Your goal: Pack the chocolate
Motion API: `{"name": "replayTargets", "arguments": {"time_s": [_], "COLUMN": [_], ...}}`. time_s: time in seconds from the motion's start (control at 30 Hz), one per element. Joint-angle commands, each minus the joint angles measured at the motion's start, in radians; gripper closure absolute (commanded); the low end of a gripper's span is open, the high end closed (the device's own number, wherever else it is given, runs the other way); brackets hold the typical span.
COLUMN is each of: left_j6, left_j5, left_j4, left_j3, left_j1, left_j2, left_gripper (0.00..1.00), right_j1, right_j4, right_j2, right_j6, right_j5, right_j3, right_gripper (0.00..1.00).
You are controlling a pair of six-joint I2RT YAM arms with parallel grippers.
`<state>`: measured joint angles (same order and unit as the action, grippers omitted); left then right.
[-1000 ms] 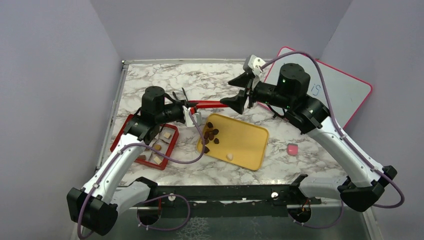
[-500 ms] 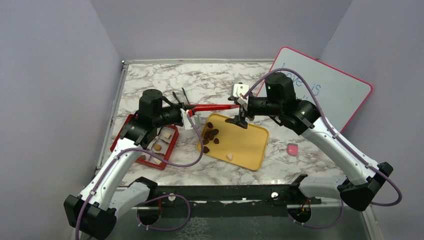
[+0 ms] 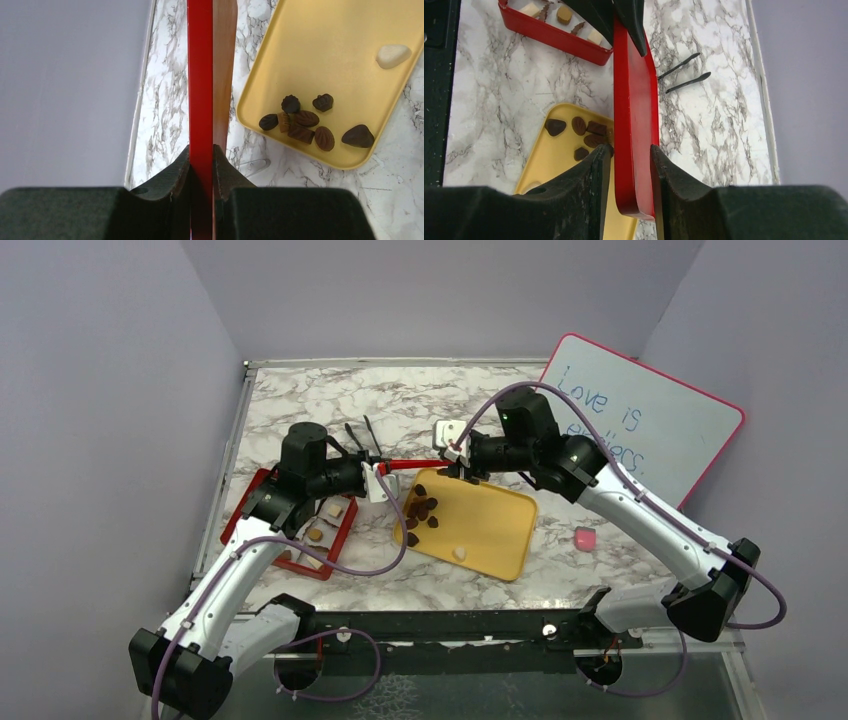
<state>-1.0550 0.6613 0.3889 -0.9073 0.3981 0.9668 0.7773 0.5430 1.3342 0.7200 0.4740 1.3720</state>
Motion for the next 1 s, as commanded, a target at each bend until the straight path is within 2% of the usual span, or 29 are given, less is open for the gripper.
{"name": "replayTargets", "arguments": {"time_s": [0.0, 0.23, 0.3, 0.5, 0.53, 0.57, 0.6, 0.73, 0.83, 0.97], "left_j6": [-0.012, -0.017, -0.017, 0.029, 0.060, 0.093, 0.134, 0.365, 0.581, 0.838], "left_j5": [0.021, 0.006, -0.007, -0.077, -0.099, -0.124, -0.144, -0.260, -0.410, -0.606], "left_j4": [-0.029, -0.028, -0.028, -0.068, -0.095, -0.129, -0.161, -0.293, -0.378, -0.358], "left_j3": [-0.003, -0.005, -0.005, -0.020, -0.022, -0.022, -0.021, -0.016, -0.020, -0.093], "left_j1": [-0.001, -0.001, -0.001, -0.001, 0.000, -0.001, 0.000, 0.000, -0.001, -0.001], "left_j2": [-0.029, -0.035, -0.040, -0.079, -0.092, -0.107, -0.124, -0.178, -0.196, -0.167], "left_gripper": [0.91, 0.92, 0.86, 0.35, 0.23, 0.07, 0.02, 0.01, 0.01, 0.01], "right_j1": [0.010, 0.016, 0.015, 0.016, 0.016, 0.015, 0.016, 0.015, 0.015, 0.016], "right_j4": [-0.003, -0.006, -0.027, -0.157, -0.170, -0.184, -0.206, -0.278, -0.317, -0.414], "right_j2": [0.003, 0.007, -0.003, -0.049, -0.055, -0.061, -0.068, -0.083, -0.092, -0.126], "right_j6": [0.014, 0.011, 0.001, -0.210, -0.251, -0.290, -0.333, -0.494, -0.639, -0.834], "right_j5": [-0.045, -0.094, -0.112, -0.135, -0.139, -0.140, -0.135, -0.135, -0.168, -0.244], "right_j3": [0.031, 0.024, 0.021, 0.018, 0.021, 0.019, 0.012, -0.030, -0.045, -0.083], "right_gripper": [0.65, 0.88, 0.98, 0.99, 0.99, 0.99, 0.99, 0.99, 0.99, 0.99]}}
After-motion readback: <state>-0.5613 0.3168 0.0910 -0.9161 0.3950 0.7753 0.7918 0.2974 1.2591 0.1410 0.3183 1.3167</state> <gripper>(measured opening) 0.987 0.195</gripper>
